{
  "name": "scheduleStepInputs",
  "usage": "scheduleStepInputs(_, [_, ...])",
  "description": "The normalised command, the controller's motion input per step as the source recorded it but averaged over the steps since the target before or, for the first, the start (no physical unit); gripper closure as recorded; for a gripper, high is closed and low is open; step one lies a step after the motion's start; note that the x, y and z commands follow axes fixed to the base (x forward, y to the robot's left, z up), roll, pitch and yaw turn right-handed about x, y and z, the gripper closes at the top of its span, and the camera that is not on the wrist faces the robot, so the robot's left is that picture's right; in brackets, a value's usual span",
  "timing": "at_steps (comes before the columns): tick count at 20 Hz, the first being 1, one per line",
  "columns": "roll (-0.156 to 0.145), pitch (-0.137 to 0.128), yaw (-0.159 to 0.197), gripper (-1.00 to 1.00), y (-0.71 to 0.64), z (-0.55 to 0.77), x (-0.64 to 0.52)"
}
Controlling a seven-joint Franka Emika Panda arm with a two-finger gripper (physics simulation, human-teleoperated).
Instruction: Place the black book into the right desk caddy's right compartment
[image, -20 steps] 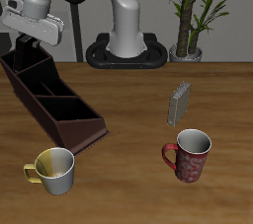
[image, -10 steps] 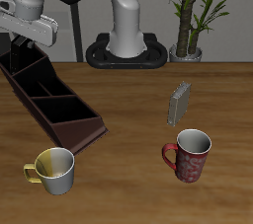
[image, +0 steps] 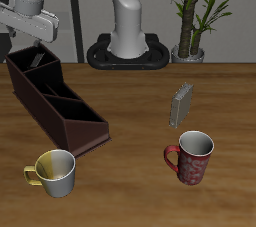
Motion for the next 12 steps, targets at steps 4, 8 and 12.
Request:
scheduleStepInputs(4, [-0.029, -0.014, -0.008, -1.0, -0.04, 0.19, -0.03])
scheduleStepInputs(8, [-0.006, -0.03, 0.007, -1.0, 0.05, 0.2, -0.04])
scheduleStepInputs(12, [0.006, -0.034, 0.008, -1.0, 0.05, 0.19, -0.05])
